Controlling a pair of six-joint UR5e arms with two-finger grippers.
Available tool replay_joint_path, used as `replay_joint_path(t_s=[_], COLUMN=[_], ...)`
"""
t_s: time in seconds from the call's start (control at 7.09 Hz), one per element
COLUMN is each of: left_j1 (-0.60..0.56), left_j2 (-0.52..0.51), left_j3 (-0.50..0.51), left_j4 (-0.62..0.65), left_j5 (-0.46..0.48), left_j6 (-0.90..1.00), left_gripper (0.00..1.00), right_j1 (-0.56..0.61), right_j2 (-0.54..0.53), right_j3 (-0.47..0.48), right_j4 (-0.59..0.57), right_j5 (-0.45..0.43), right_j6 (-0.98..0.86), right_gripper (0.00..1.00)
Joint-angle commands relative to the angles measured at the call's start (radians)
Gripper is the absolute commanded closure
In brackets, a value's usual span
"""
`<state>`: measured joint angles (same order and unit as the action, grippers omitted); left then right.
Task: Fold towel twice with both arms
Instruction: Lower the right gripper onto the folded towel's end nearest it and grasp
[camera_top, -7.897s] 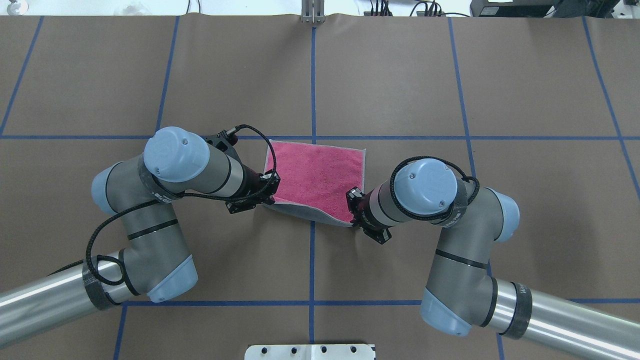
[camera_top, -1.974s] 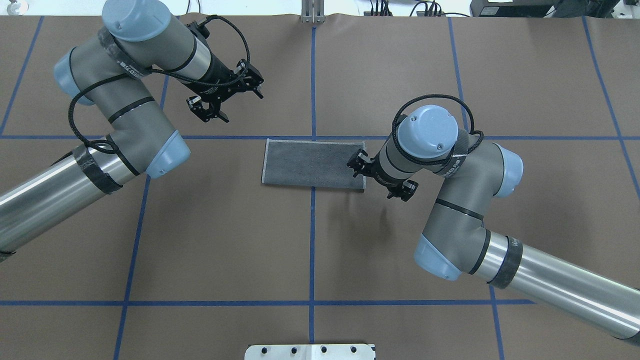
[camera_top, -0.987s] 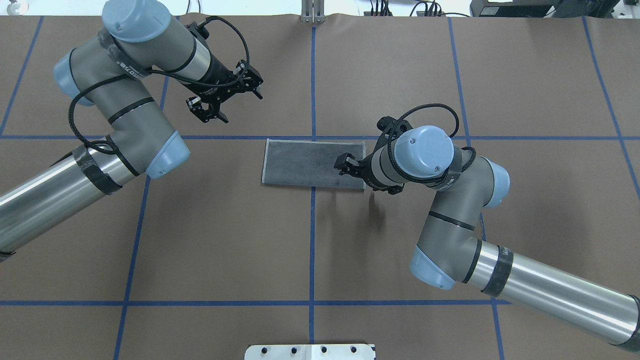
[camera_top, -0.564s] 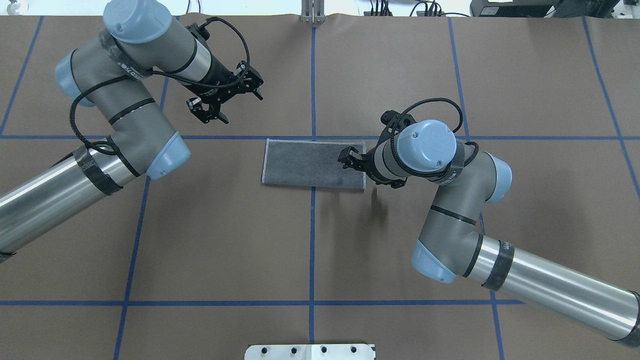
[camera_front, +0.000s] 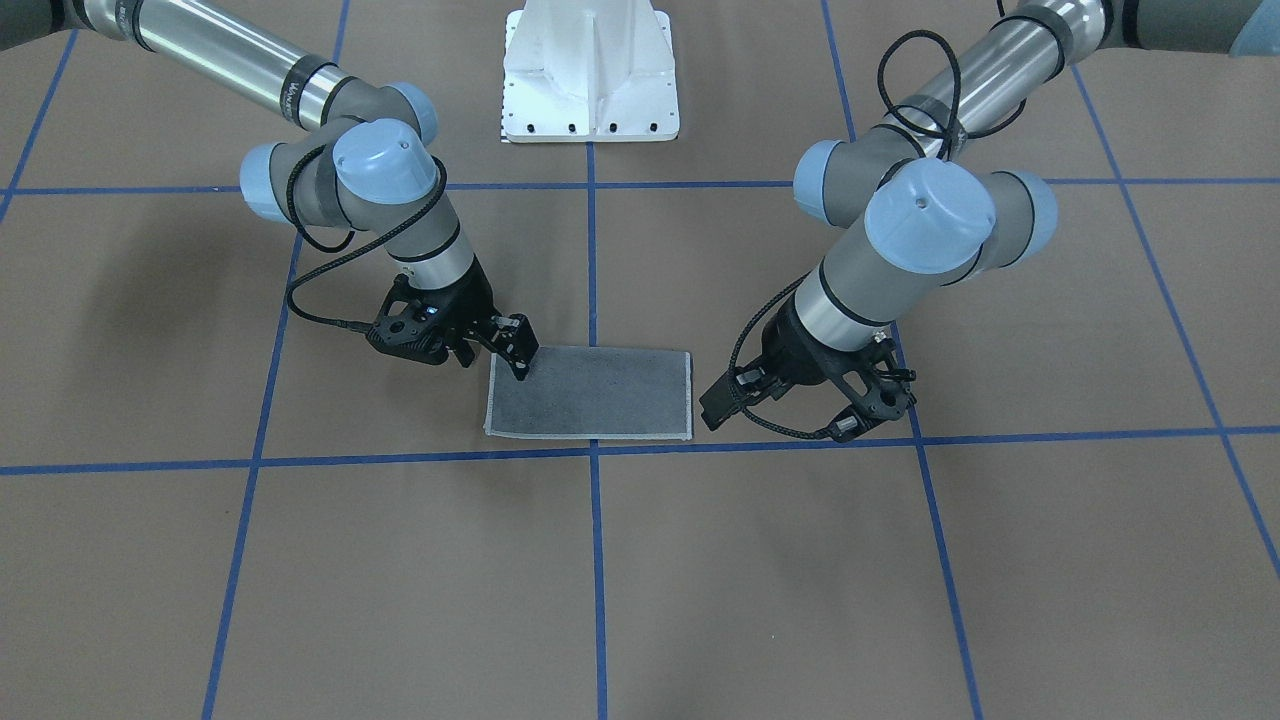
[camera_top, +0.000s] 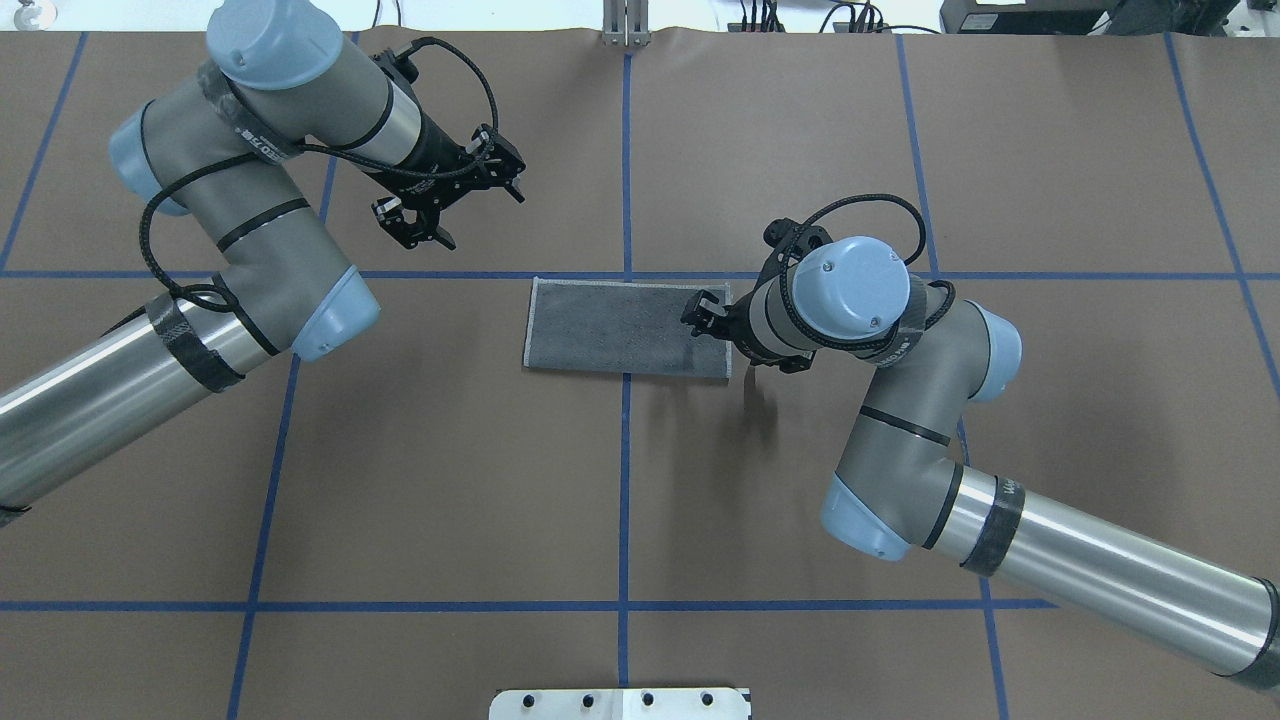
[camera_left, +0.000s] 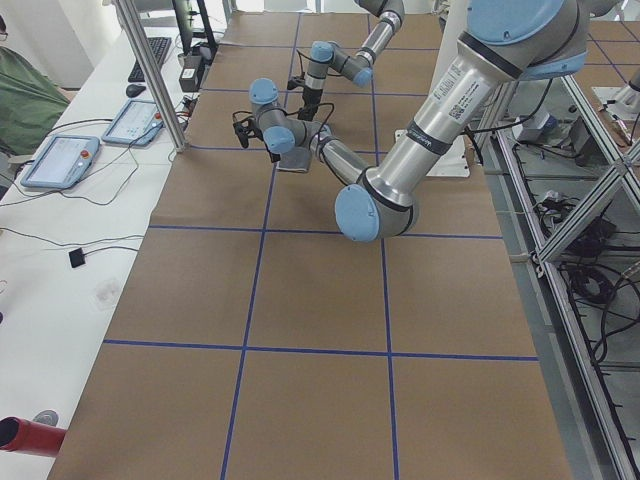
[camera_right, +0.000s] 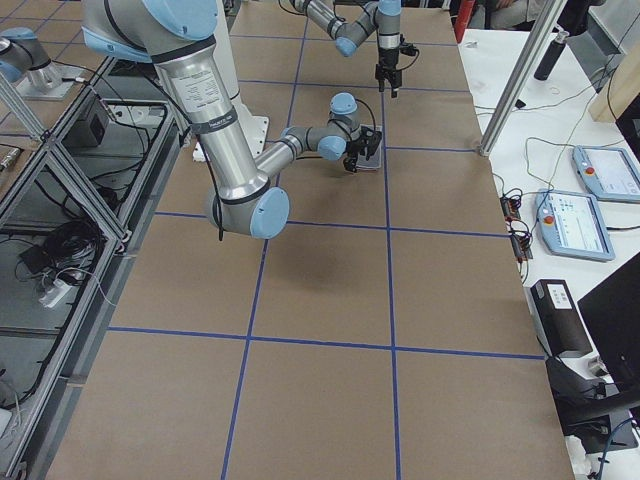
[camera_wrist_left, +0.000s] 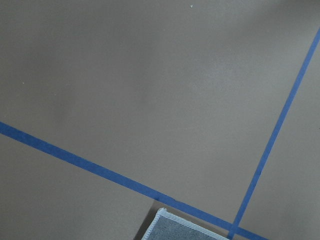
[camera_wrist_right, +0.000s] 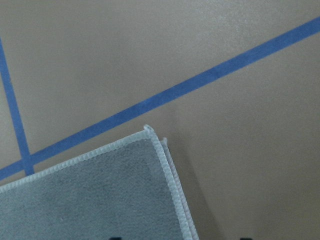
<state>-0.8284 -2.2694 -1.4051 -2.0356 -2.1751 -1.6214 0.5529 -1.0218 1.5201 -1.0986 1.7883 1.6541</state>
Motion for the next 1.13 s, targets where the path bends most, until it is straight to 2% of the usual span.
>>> replay_joint_path(t_s=[0.0, 0.42, 0.56, 0.71, 0.85, 0.99], left_j1=[0.0, -0.002, -0.002, -0.003, -0.005, -0.005], left_j2=[0.001, 0.001, 0.001, 0.001, 0.001, 0.001], left_j3=[-0.002, -0.002, -0.005, -0.006, -0.008, -0.009], left_j4=[0.0, 0.0, 0.0, 0.0, 0.0, 0.0], left_j5=[0.0, 0.0, 0.0, -0.002, -0.002, -0.002], left_j6=[0.0, 0.0, 0.0, 0.0, 0.0, 0.0], left_gripper=[0.01, 0.01, 0.01, 0.01, 0.01, 0.01], right_j1=[-0.001, -0.007, -0.007, -0.005, -0.005, -0.005], right_j2=[0.005, 0.006, 0.006, 0.012, 0.014, 0.012], right_j3=[-0.003, -0.003, -0.003, -0.001, 0.0, 0.003], right_j4=[-0.001, -0.001, -0.001, -0.001, -0.001, 0.0], right_j5=[0.003, 0.006, 0.008, 0.014, 0.019, 0.038], right_j6=[0.004, 0.023, 0.033, 0.033, 0.033, 0.033], right_gripper=[0.28, 0.43, 0.54, 0.86, 1.0, 1.0])
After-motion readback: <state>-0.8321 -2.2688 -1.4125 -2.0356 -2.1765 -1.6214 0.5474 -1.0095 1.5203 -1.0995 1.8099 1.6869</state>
